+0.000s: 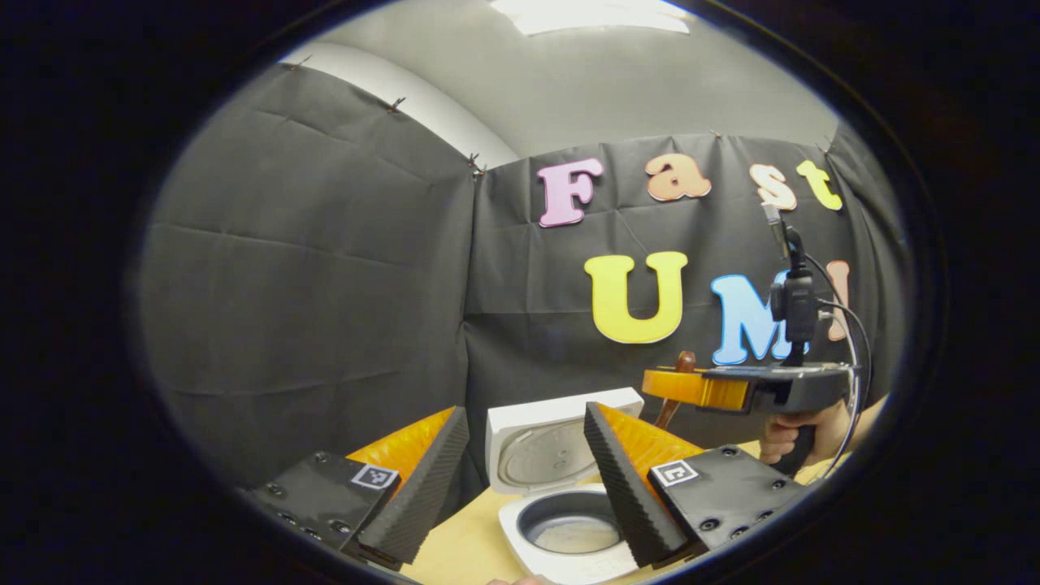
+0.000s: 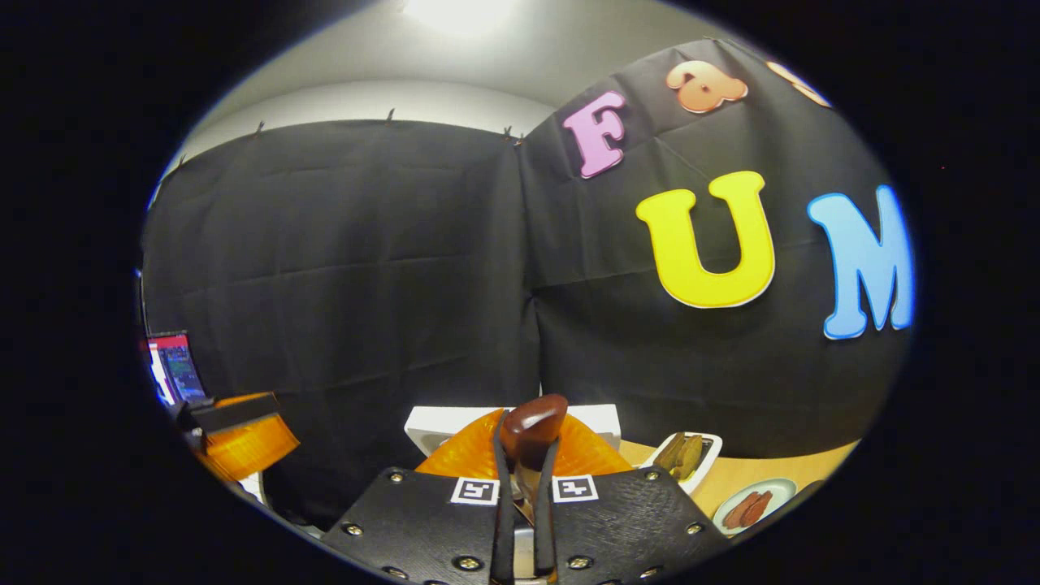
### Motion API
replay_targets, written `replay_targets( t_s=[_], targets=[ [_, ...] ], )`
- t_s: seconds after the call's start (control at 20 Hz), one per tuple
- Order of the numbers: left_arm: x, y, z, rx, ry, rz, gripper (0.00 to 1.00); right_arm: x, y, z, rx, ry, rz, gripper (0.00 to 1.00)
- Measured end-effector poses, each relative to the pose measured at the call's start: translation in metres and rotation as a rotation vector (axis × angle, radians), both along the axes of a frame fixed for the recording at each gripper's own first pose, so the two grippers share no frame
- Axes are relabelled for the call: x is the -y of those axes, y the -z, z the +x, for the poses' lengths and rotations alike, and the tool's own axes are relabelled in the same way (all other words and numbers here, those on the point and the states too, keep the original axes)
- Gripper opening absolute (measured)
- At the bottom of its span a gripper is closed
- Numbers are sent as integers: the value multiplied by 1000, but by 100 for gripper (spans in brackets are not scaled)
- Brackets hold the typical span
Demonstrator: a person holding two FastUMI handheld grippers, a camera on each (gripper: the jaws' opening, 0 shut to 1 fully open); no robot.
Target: Close the left gripper, press the button to open the rice cooker; take a wooden spoon from the chopstick holder with the right hand, scoop a spoonful of rice and pour it into the rice cooker, then put the wooden spoon back into the chopstick holder.
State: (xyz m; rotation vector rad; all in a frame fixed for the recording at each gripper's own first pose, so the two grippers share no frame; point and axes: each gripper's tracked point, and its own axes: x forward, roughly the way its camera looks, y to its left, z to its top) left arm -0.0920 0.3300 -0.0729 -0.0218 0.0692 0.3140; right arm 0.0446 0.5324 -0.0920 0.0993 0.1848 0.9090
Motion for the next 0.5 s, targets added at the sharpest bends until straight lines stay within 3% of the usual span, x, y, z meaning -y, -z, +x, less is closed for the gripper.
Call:
replay_targets(
  t_s=[0.15, 0.5],
  targets=[
    [17, -11, 16, 11, 28, -22, 98, 30, -29, 3, -44, 43, 80, 10],
    [67, -32, 42, 46, 139, -45, 100, 127, -63, 8, -88, 228, 115, 10]
  ],
)
